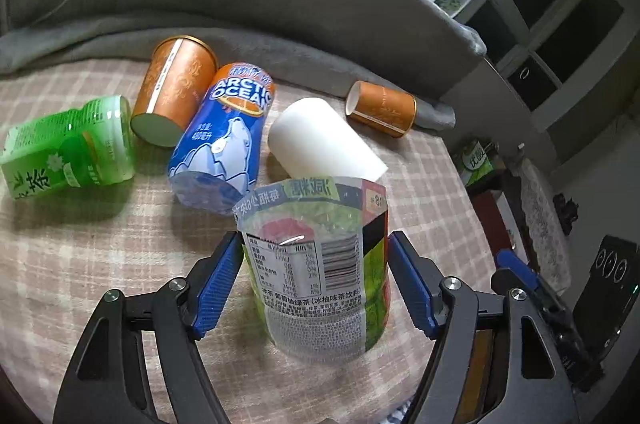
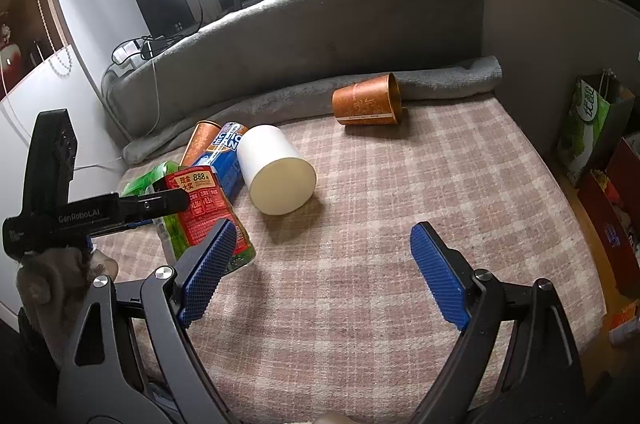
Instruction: Flip cup upright
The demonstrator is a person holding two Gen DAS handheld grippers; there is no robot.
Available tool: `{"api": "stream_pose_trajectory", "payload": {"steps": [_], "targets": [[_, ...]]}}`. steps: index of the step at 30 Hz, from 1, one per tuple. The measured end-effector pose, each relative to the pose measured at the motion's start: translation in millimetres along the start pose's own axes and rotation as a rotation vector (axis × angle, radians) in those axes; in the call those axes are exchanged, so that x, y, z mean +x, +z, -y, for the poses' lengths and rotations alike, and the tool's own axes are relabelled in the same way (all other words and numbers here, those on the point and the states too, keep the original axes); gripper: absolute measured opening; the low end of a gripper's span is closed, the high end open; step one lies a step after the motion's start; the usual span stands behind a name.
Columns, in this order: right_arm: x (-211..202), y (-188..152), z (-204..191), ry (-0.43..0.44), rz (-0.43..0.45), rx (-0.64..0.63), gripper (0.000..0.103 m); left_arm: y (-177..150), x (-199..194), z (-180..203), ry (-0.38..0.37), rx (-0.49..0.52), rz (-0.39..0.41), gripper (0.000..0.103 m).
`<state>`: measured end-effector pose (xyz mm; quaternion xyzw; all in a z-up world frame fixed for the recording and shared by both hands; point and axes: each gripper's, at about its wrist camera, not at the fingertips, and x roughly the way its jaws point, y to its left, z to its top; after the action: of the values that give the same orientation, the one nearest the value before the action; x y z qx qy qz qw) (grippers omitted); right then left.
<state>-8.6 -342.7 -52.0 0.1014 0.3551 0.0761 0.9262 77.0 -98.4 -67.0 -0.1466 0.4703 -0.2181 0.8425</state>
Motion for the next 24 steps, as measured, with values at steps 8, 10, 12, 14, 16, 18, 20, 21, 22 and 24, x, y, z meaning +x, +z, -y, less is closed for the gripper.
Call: {"api": "stream_pose_trajectory", "payload": {"steps": [8, 10, 12, 14, 16, 18, 20, 21, 22, 24], "targets": [[-0.4, -0.4, 0.0, -0.002, 0.001, 0.0, 0.091, -2.7, -3.3, 13.8, 0.041, 0.072, 0.028, 0.073], [-0.3, -0.7, 0.8, -0.002, 0.001, 0.004, 0.091, -3.9, -4.5, 16.1, 0.058, 0.089, 0.038, 0.073], [-0.2, -1.1, 1.0, -0.002, 0.001, 0.005, 0.091, -5.2, -6.0, 18.3, 0.073, 0.107, 0.046, 0.073], [-0.2, -0.2, 1.1, -0.002, 0.001, 0.002, 0.091, -6.7, -6.8, 20.9, 0.091, 0.129, 0.056, 0.073], [-0.4, -0.2, 1.1, -0.002, 0.001, 0.002, 0.091, -7.8, -7.3, 22.4, 0.105, 0.148, 0.063, 0.073], [-0.3, 0.1, 1.1, -0.002, 0.001, 0.002, 0.091, -9.2, -7.0, 24.8, 0.122, 0.169, 0.073, 0.073], [-0.1, -0.7, 2.7, -0.004, 0.002, 0.006, 0.091, -11.1, -6.2, 27.5, 0.139, 0.193, 0.081, 0.073], [-0.2, -1.2, 3.4, -0.005, 0.003, 0.008, 0.091, -12.1, -5.7, 28.9, 0.145, 0.202, 0.083, 0.073], [-0.6, -1.6, 4.1, -0.005, 0.003, 0.01, 0.091, -13.4, -5.0, 30.3, 0.151, 0.217, 0.086, 0.073], [-1.2, -2.2, 4.5, -0.005, 0.005, 0.011, 0.091, -15.4, -3.4, 32.3, 0.164, 0.238, 0.09, 0.073]]}}
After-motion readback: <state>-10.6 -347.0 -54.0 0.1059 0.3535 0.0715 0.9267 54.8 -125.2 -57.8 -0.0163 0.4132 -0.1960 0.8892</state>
